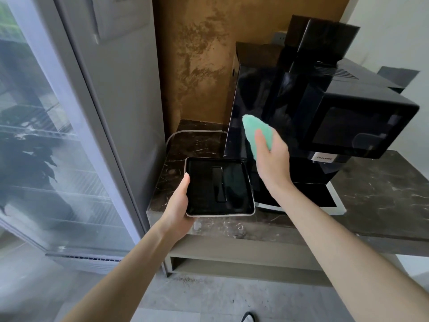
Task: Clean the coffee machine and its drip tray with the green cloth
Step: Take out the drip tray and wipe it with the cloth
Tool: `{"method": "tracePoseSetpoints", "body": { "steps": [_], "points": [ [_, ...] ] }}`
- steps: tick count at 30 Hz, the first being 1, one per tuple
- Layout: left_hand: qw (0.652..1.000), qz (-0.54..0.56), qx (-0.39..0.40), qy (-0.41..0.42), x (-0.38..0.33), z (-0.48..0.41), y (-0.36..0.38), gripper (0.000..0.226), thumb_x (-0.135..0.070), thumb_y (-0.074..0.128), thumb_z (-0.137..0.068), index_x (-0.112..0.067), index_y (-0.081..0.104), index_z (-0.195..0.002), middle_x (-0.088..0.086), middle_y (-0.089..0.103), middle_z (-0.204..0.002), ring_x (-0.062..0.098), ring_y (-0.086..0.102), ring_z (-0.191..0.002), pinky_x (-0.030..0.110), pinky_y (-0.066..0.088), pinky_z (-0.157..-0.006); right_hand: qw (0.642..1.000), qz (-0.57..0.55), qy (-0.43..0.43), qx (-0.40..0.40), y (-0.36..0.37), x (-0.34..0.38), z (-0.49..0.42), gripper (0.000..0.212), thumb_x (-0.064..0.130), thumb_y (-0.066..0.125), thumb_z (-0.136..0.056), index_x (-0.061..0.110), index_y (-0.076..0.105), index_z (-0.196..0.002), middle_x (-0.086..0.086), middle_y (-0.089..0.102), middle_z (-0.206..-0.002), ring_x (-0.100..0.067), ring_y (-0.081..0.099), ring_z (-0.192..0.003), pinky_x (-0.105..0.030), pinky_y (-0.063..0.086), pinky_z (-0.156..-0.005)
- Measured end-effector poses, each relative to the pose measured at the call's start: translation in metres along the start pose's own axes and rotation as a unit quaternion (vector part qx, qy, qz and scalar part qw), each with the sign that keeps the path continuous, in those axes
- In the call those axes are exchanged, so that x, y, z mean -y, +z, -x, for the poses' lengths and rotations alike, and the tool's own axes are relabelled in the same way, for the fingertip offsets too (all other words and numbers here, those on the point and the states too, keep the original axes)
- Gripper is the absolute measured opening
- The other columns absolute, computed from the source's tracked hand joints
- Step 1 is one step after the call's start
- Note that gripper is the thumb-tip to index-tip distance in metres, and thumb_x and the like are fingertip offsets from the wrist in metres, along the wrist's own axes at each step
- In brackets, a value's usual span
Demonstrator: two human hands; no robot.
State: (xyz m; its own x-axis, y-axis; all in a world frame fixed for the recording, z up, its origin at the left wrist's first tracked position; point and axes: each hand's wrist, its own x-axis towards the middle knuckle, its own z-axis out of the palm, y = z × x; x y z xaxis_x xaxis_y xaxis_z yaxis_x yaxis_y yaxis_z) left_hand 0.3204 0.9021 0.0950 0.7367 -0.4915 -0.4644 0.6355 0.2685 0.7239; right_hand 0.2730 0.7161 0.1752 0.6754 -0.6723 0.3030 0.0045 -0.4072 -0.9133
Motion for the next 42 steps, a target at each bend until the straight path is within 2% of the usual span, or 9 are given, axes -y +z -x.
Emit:
{"method": "tracePoseSetpoints", "body": {
  "steps": [4,7,13,24,30,35,38,40,42],
  "points": [
    [0.997,-0.055,0.045,0.026,0.003,0.005,0.013,0.045,-0.059,0.036,-0.106,-0.032,0.066,-0.127,-0.004,0.079,-0.113,0.017,0.077,-0.101,0.035,0.059,-0.079,0.978,0.180,-0.062,0.089,0.016,-0.016,0.004,0.043,0.042,0.040,-0.109,0.028,0.050,-0.149,0.008,0.063,-0.135,-0.010,0.059,-0.118,-0.022,0.047,-0.100],
    [0.991,-0.100,0.061,0.058,0.005,0.006,0.023,0.045,-0.058,0.033,-0.107,-0.034,0.064,-0.131,-0.005,0.077,-0.118,0.018,0.073,-0.112,0.039,0.058,-0.094,0.933,0.302,-0.069,0.184,0.039,-0.037,0.019,0.048,0.047,0.027,-0.109,0.039,0.036,-0.155,0.005,0.034,-0.164,-0.021,0.019,-0.155,-0.049,0.008,-0.127],
    [0.992,-0.101,0.036,0.060,0.002,-0.002,0.024,0.058,-0.066,0.028,-0.104,-0.034,0.062,-0.137,-0.003,0.074,-0.126,0.018,0.068,-0.122,0.048,0.047,-0.113,0.909,0.298,-0.124,0.264,0.054,-0.039,0.041,0.051,0.047,0.021,-0.110,0.042,0.018,-0.161,0.014,0.005,-0.171,-0.011,-0.012,-0.157,-0.047,-0.013,-0.126],
    [1.000,0.022,0.012,-0.006,-0.016,-0.006,0.020,0.091,-0.083,0.015,-0.094,-0.018,0.069,-0.129,0.012,0.075,-0.123,0.031,0.068,-0.120,0.051,0.048,-0.107,0.820,0.350,-0.253,0.376,0.040,-0.019,0.057,0.050,0.045,0.030,-0.108,0.038,0.033,-0.157,0.012,0.018,-0.169,-0.012,-0.003,-0.158,-0.047,-0.007,-0.127],
    [0.997,0.051,0.007,-0.051,-0.022,-0.003,0.015,0.068,-0.067,0.037,-0.100,-0.012,0.070,-0.124,0.017,0.076,-0.116,0.035,0.069,-0.114,0.049,0.050,-0.105,0.798,0.357,-0.320,0.364,0.017,-0.018,0.059,0.049,0.050,0.034,-0.105,0.038,0.047,-0.150,0.009,0.040,-0.161,-0.018,0.022,-0.156,-0.047,0.010,-0.128],
    [0.996,0.041,-0.020,-0.071,-0.022,-0.010,0.013,0.038,-0.045,0.044,-0.107,-0.014,0.063,-0.117,0.013,0.079,-0.083,0.026,0.072,-0.087,0.038,0.053,-0.071,0.820,0.311,-0.307,0.371,-0.006,-0.023,0.061,0.044,0.043,0.042,-0.105,0.032,0.057,-0.144,0.010,0.052,-0.152,-0.010,0.036,-0.149,-0.033,0.014,-0.127],
    [0.998,0.034,-0.022,-0.052,-0.021,-0.016,0.013,0.040,-0.045,0.044,-0.108,-0.013,0.064,-0.122,0.013,0.080,-0.091,0.026,0.078,-0.081,0.038,0.055,-0.071,0.869,0.258,-0.228,0.355,-0.014,-0.026,0.059,0.035,0.035,0.046,-0.106,0.029,0.068,-0.133,0.002,0.073,-0.126,-0.006,0.060,-0.124,-0.034,0.044,-0.111],
    [0.999,0.024,-0.017,-0.035,-0.018,-0.020,0.013,0.041,-0.045,0.046,-0.108,-0.015,0.065,-0.127,0.011,0.080,-0.104,0.026,0.079,-0.086,0.040,0.057,-0.076,0.949,0.042,-0.032,0.311,-0.015,-0.018,0.048,0.030,0.029,0.046,-0.107,0.022,0.074,-0.117,0.000,0.079,-0.102,-0.012,0.073,-0.101,-0.036,0.057,-0.091],
    [1.000,0.001,-0.009,-0.019,-0.015,-0.019,0.013,0.039,-0.046,0.046,-0.107,-0.021,0.067,-0.127,0.008,0.079,-0.111,0.027,0.077,-0.098,0.042,0.058,-0.082,0.958,-0.152,0.159,0.184,-0.015,-0.009,0.030,0.026,0.031,0.049,-0.108,0.021,0.073,-0.111,0.000,0.079,-0.105,-0.021,0.072,-0.106,-0.041,0.057,-0.096]
  ]
}}
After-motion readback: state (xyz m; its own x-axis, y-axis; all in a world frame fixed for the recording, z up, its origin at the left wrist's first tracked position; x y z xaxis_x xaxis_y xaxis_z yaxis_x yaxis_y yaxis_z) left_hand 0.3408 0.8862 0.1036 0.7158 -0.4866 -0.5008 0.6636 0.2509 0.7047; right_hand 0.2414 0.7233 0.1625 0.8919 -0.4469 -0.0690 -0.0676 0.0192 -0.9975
